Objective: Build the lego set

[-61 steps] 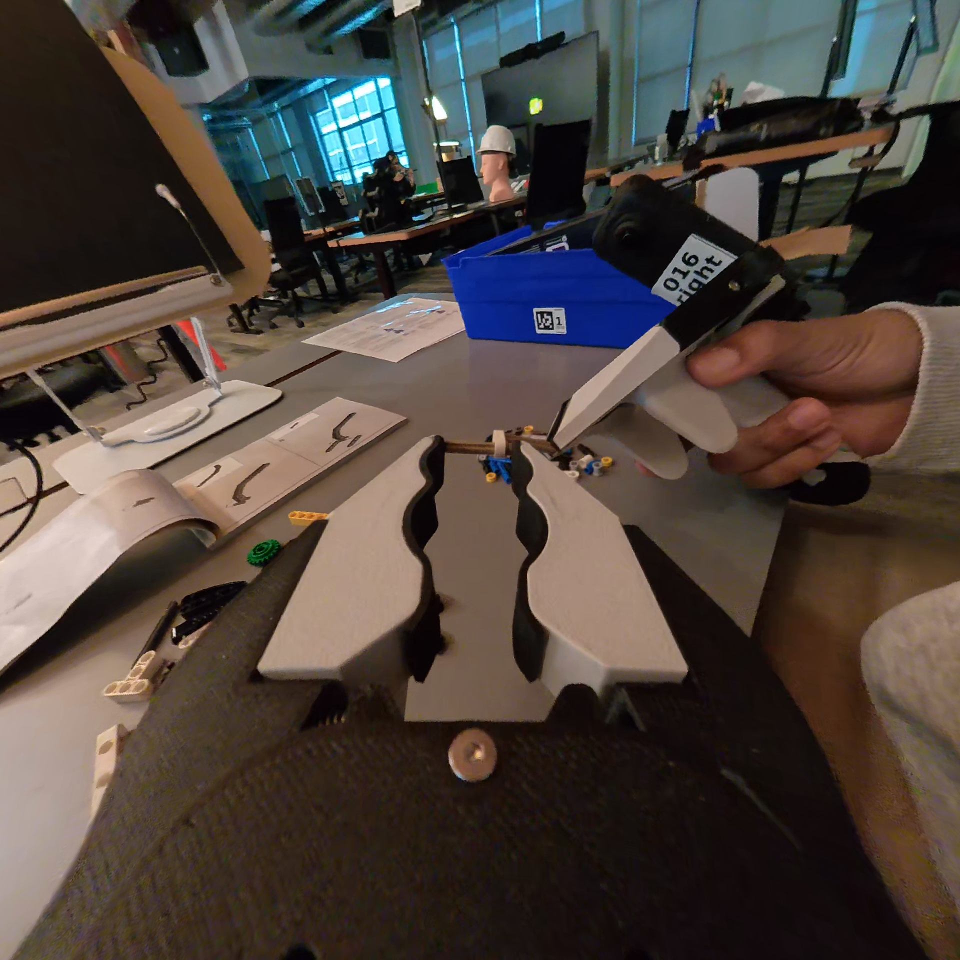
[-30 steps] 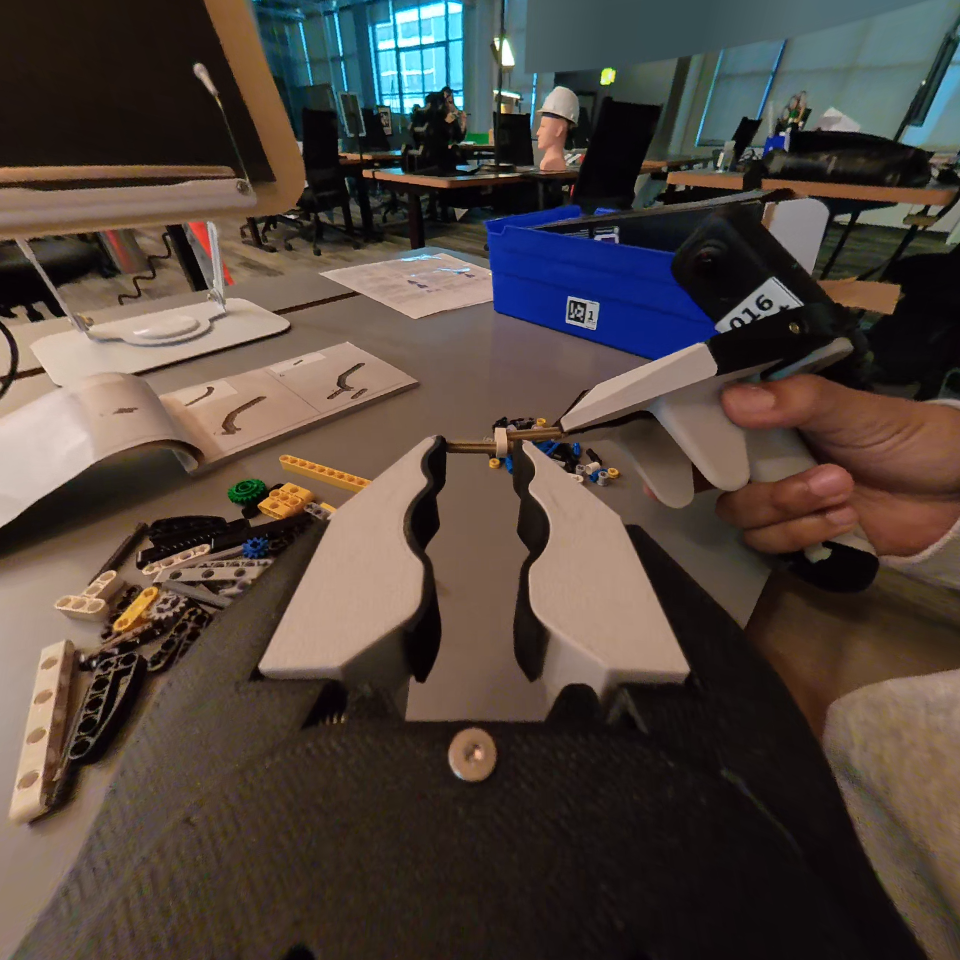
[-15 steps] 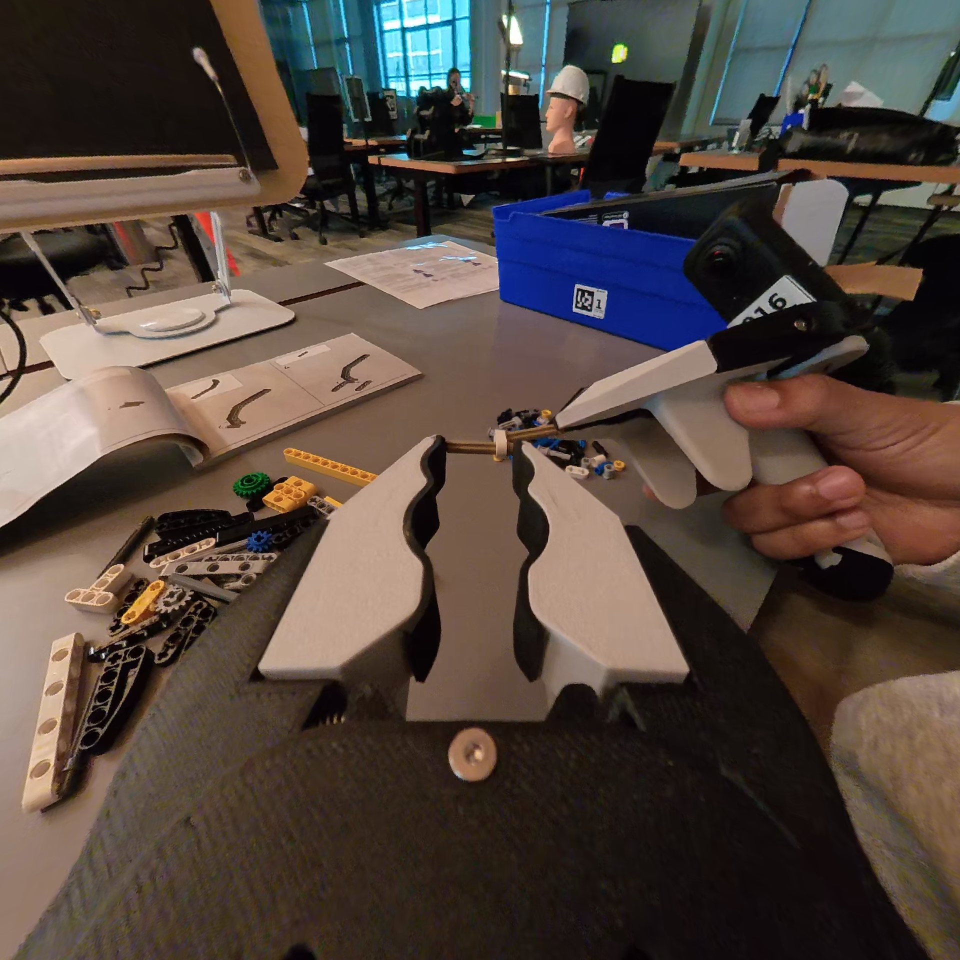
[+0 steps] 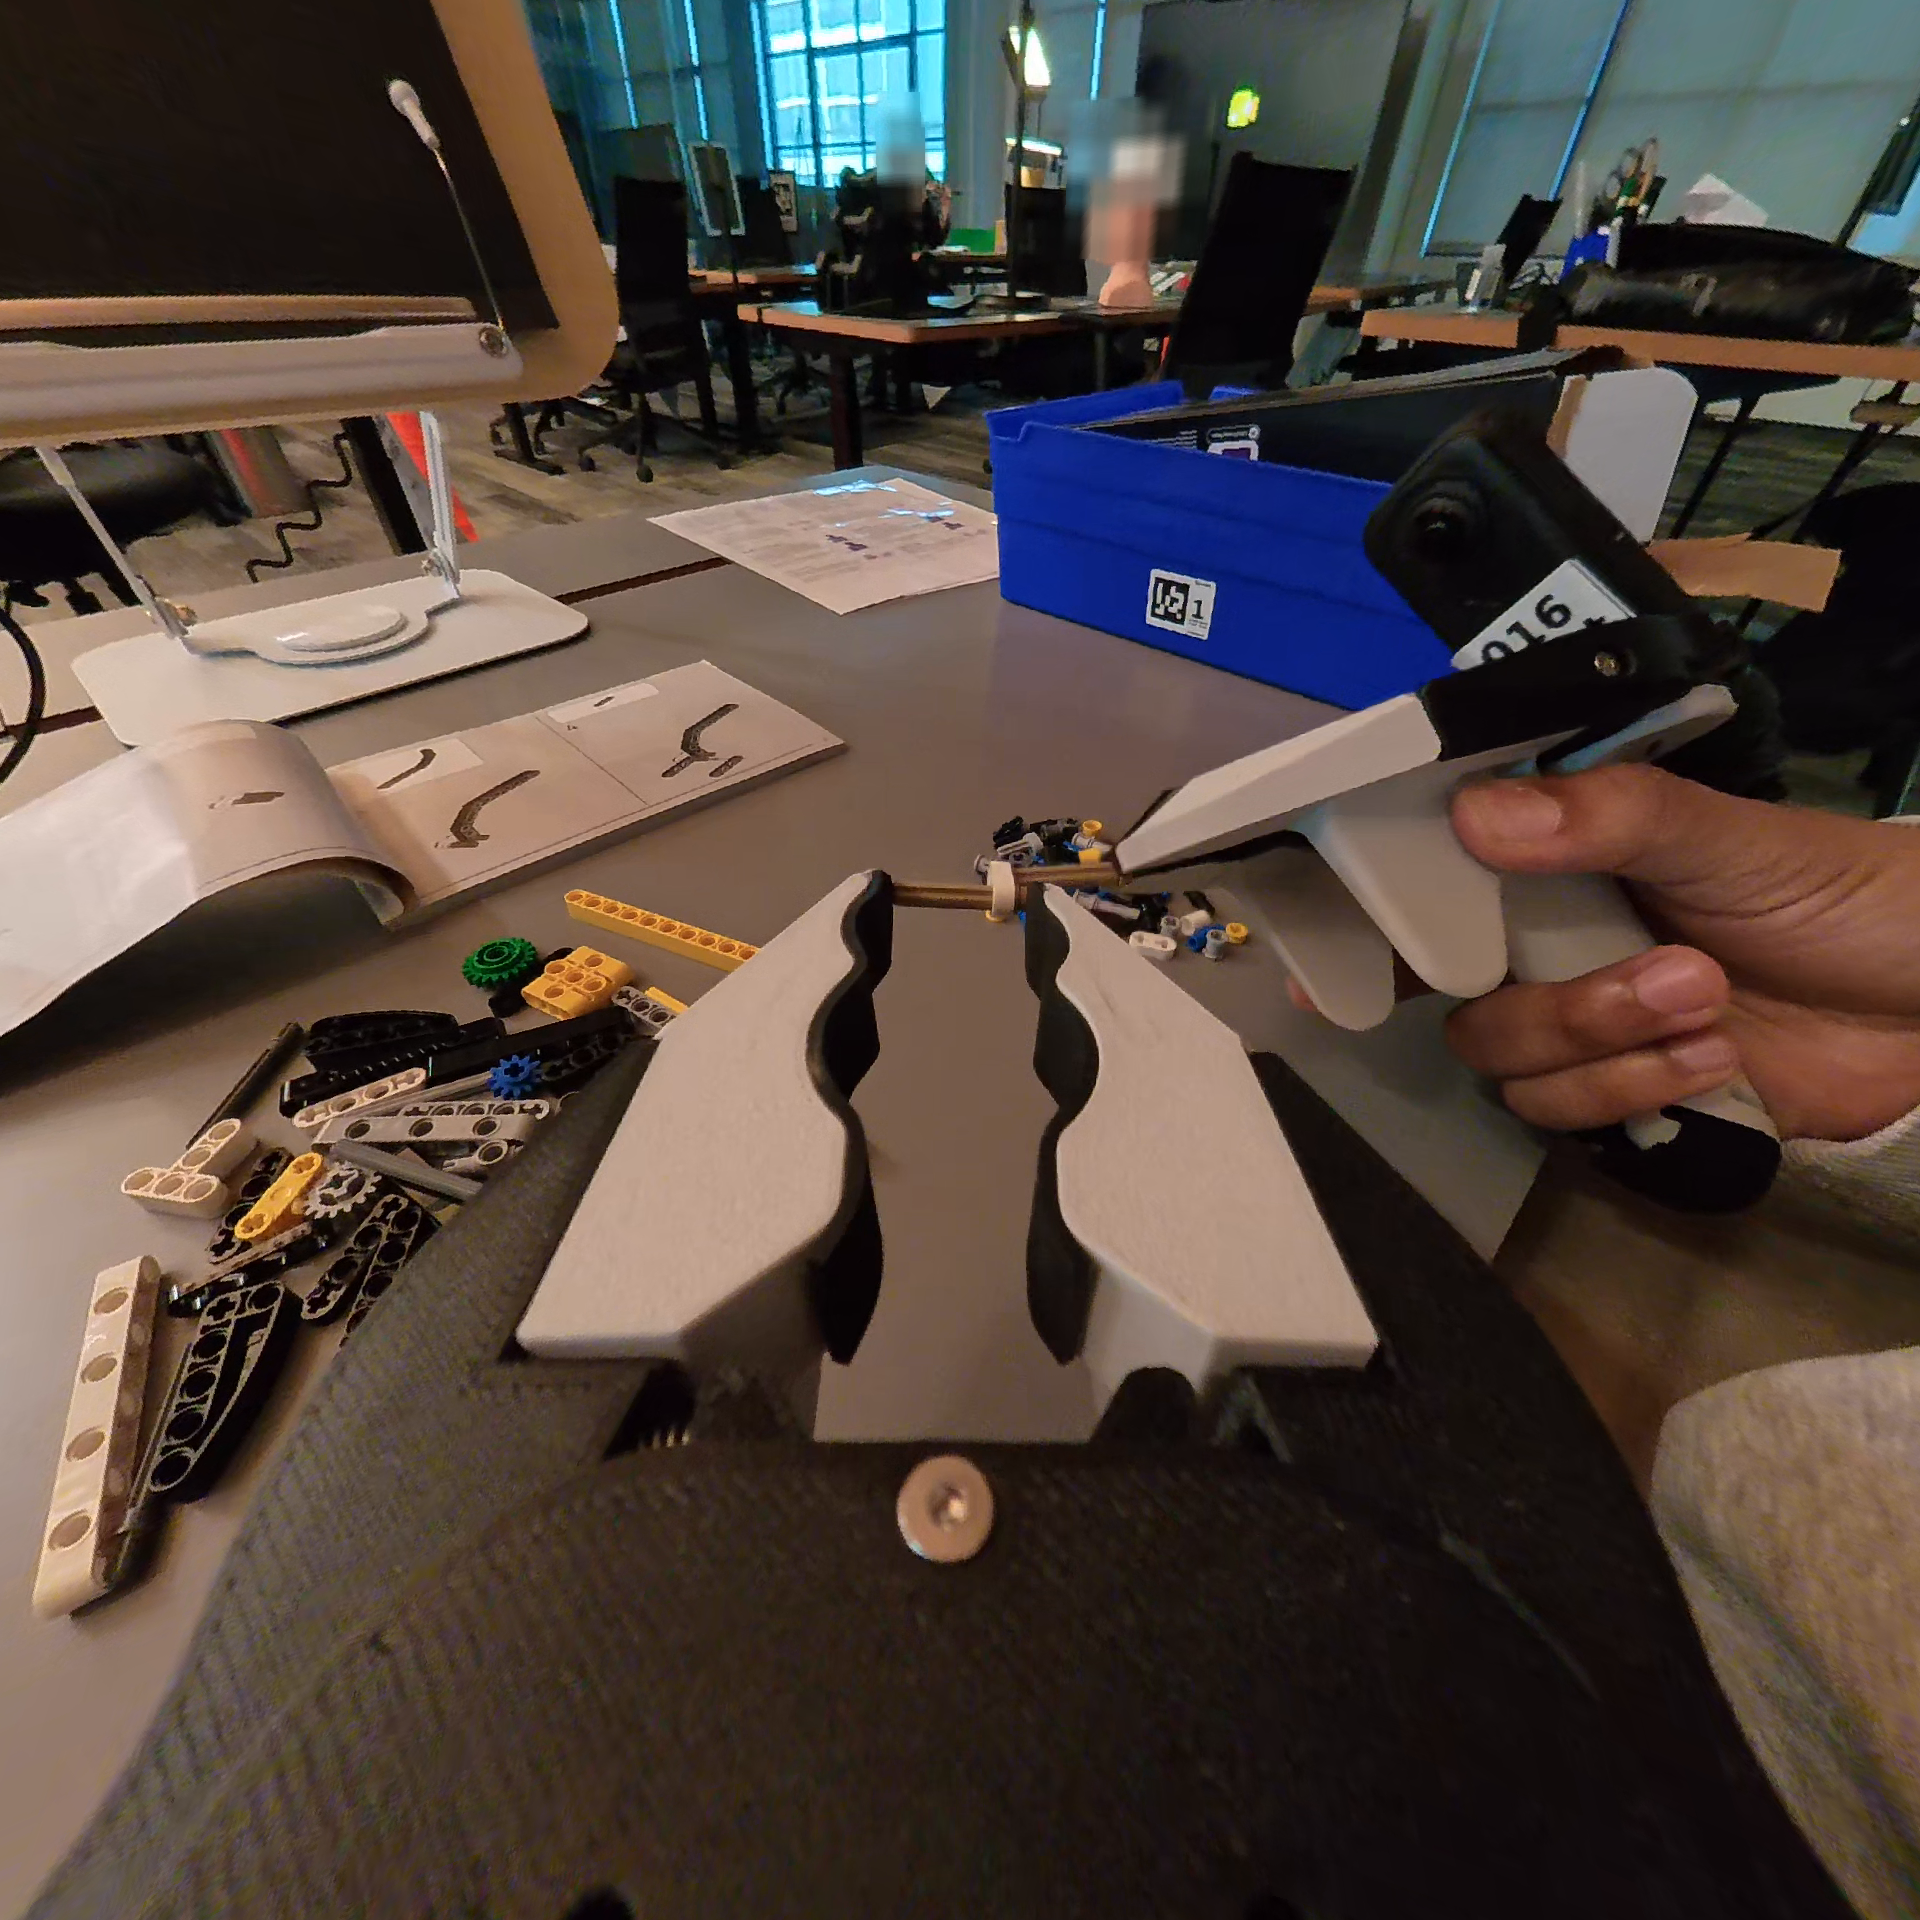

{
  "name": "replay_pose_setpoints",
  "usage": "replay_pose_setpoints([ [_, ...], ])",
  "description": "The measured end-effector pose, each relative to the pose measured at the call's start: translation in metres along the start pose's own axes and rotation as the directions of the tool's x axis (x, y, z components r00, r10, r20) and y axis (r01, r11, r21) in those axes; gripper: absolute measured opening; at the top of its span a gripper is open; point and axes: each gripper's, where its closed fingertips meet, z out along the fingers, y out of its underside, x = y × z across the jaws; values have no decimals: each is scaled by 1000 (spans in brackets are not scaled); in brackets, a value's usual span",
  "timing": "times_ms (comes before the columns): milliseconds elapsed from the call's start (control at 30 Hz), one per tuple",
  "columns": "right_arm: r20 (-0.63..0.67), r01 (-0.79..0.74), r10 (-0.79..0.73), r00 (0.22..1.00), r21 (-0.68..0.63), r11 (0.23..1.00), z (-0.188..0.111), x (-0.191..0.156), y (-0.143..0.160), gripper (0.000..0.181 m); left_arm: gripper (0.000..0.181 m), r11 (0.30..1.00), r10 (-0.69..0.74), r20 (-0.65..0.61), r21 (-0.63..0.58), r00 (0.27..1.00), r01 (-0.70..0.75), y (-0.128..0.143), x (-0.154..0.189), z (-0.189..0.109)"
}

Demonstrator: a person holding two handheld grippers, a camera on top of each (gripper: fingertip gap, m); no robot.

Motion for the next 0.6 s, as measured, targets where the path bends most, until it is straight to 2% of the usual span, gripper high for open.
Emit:
replay_pose_setpoints([
  [267, 10, -6, 6, 1000, -11, 1000, 1, -1, 3, 1, 24, 1000, -8, -5, -2, 1000, 8, 1, 0, 1],
  [600, 44, -25, 25, 999, 1, 1000, 1, -3, 1, 2, 24, 993, -116, -63, 27, 991, 118, -2, 0, 0],
])
